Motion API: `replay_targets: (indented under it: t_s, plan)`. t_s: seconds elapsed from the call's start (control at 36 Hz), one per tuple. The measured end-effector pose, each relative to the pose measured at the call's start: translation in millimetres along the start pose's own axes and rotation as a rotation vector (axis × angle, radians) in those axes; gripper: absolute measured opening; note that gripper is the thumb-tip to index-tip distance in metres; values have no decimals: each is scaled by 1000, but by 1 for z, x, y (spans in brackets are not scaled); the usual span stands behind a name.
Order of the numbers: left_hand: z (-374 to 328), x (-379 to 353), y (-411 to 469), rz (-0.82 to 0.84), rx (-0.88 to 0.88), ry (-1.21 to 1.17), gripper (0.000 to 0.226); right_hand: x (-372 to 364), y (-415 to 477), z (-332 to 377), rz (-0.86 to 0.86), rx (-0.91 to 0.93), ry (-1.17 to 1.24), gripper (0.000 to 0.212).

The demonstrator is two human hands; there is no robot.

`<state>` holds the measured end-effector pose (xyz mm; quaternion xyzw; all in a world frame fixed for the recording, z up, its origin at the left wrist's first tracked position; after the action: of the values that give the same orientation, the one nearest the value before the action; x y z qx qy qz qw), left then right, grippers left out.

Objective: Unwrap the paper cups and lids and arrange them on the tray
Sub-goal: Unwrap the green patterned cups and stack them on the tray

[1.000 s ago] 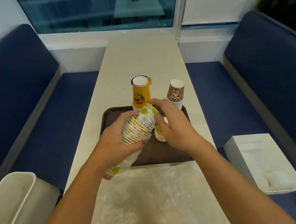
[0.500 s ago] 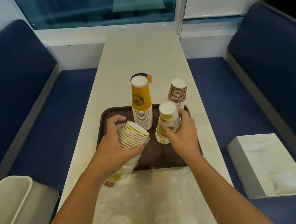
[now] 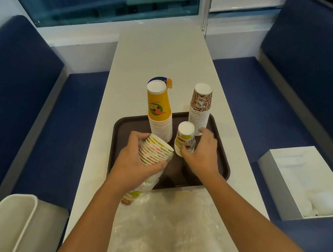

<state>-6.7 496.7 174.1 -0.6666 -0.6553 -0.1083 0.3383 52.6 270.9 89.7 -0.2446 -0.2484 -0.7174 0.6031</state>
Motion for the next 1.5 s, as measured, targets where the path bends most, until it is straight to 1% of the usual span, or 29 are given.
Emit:
replay_targets:
  t_s: [0.06, 0.08, 0.11, 0.14, 0.17, 0.19, 0.22, 0.25, 0.31, 0.36, 0.47, 0.5, 0.53, 0.58, 0.61, 0.67, 0.75, 0.83, 0.89, 0.92, 0.97, 1.03, 1.08, 1.19, 1.28, 1.36, 1.39, 1.44, 1.5]
  plan:
    - [-1, 2, -2, -3, -2, 2, 81, 23, -11, 30, -159, 160, 20, 67]
    - [-1, 3, -4, -5, -4, 2, 80, 32, -18, 48, -191, 261, 67, 56]
    - [-3, 4, -6, -7, -8, 2, 80, 36, -24, 69, -161, 364, 131, 44]
    - [-3, 5, -6, -9, -14, -1, 80, 35, -28, 89, -71, 451, 189, 31]
    - [-5, 5, -9, -10, -23, -9, 79, 32, -34, 108, 65, 515, 222, 23]
    - [-6, 6, -11, -11, -31, -15, 78, 26, -38, 122, 206, 551, 230, 20]
    - [-8, 7, -13, -14, -41, -16, 78, 22, -42, 133, 300, 579, 214, 23]
    - [-9, 7, -15, -18, -51, -17, 77, 22, -45, 140, 338, 604, 199, 26]
    - [-14, 10, -20, -27, -75, -36, 77, 27, -47, 148, 350, 606, 224, 26]
    - [-15, 13, -25, -32, -96, -58, 77, 34, -47, 151, 335, 589, 239, 25]
    - [-14, 18, -34, -34, -113, -45, 81, 65, -37, 147, 145, 514, 243, 22]
    - [-14, 19, -36, -37, -116, -46, 81, 68, -37, 148, 158, 528, 228, 18]
    - [-14, 20, -38, -36, -123, -51, 82, 66, -39, 151, 218, 558, 219, 17]
    - [-18, 19, -41, -23, -152, -70, 83, 55, -50, 157, 406, 652, 178, 49]
    - [-21, 19, -42, -15, -167, -75, 82, 51, -56, 160, 477, 722, 88, 65]
    - [-24, 18, -44, 2, -177, -80, 78, 46, -63, 165, 535, 874, -152, 81]
    - [-26, 18, -45, 15, -184, -73, 72, 48, -57, 166, 505, 987, -350, 84]
    - [-24, 20, -43, -2, -196, -66, 75, 63, -41, 161, 305, 1045, -419, 76]
    - [-21, 21, -39, -16, -184, -75, 78, 75, -27, 149, 121, 1004, -384, 68]
    - [-20, 22, -38, -24, -175, -70, 81, 81, -19, 139, 55, 899, -303, 67]
    - [-16, 22, -34, -32, -142, -61, 91, 85, -5, 109, -32, 591, -63, 72]
    - [-11, 22, -30, -41, -104, -69, 96, 75, 0, 79, -82, 354, 55, 79]
    - [-7, 20, -27, -49, -75, -64, 93, 55, 3, 59, -58, 251, 75, 82]
    - [-3, 16, -19, -49, -46, -37, 86, 8, 10, 17, 87, 63, 40, 84]
    - [-1, 15, -15, -47, -38, -40, 84, -14, 11, -5, 157, 12, 26, 83]
    - [2, 17, -11, -53, -37, -38, 84, -19, 14, -14, 154, -9, 38, 85]
    - [3, 17, -10, -56, -34, -36, 85, -15, 14, -11, 121, 4, 27, 87]
    - [4, 19, -8, -61, -31, -32, 85, 4, 8, 4, -15, 85, -24, 87]
    - [3, 20, -8, -58, -29, -35, 84, 29, -7, 35, -166, 227, -12, 74]
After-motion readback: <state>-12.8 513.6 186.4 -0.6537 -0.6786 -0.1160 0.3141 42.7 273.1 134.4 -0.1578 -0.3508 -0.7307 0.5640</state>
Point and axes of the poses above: each hand's wrist, its own y-axis towards the middle knuckle, its own x-axis out of the back of the hand, z = x × y, the point moved 9 cm from there along y, towards the middle knuckle, and after that the axes turned 10 degrees about x, right-handed, at the moved point
